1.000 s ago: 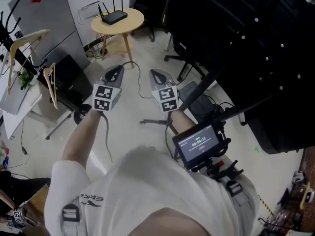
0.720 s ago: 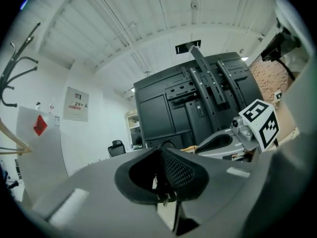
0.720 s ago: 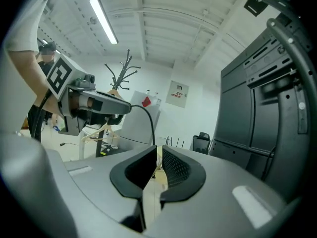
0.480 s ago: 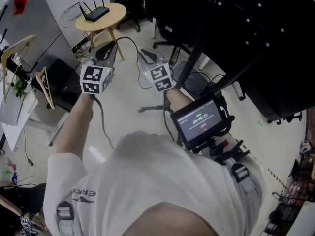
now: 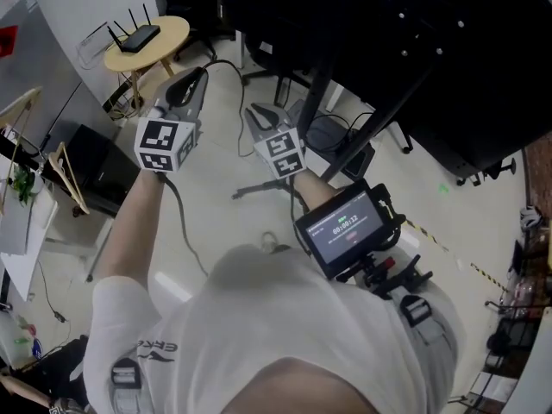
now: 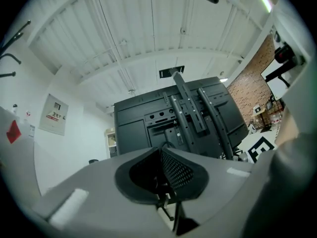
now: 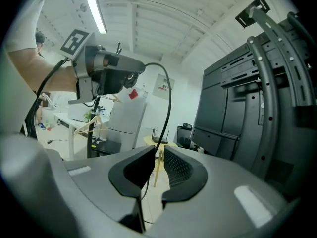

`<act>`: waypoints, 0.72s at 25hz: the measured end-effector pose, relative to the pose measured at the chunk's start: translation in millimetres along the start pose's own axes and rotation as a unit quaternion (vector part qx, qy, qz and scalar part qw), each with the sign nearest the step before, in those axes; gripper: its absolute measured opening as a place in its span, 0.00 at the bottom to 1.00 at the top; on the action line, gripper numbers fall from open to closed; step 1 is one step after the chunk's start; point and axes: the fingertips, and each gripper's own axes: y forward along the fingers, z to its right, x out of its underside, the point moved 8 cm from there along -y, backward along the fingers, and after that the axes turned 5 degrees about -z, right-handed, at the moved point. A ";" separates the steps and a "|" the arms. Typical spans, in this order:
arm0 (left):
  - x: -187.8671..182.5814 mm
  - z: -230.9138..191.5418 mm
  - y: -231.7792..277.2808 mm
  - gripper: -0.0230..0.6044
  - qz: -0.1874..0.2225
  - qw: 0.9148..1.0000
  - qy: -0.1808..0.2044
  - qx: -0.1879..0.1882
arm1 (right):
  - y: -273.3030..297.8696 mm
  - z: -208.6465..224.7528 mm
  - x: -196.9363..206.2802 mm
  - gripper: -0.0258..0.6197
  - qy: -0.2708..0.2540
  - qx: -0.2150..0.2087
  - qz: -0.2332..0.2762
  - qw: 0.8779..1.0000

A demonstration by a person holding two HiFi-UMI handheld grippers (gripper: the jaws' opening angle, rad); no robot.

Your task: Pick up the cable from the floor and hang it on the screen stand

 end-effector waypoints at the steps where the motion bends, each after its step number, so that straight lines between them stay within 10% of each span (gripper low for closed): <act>1: -1.9 4.3 0.7 0.08 0.005 1.000 -0.003 0.007 | -4.8 -0.6 6.8 0.15 0.003 0.004 -0.008 1.000; 18: -58.7 70.8 13.3 0.08 0.053 0.997 0.007 0.063 | -65.7 26.2 46.9 0.08 0.016 0.065 -0.037 0.997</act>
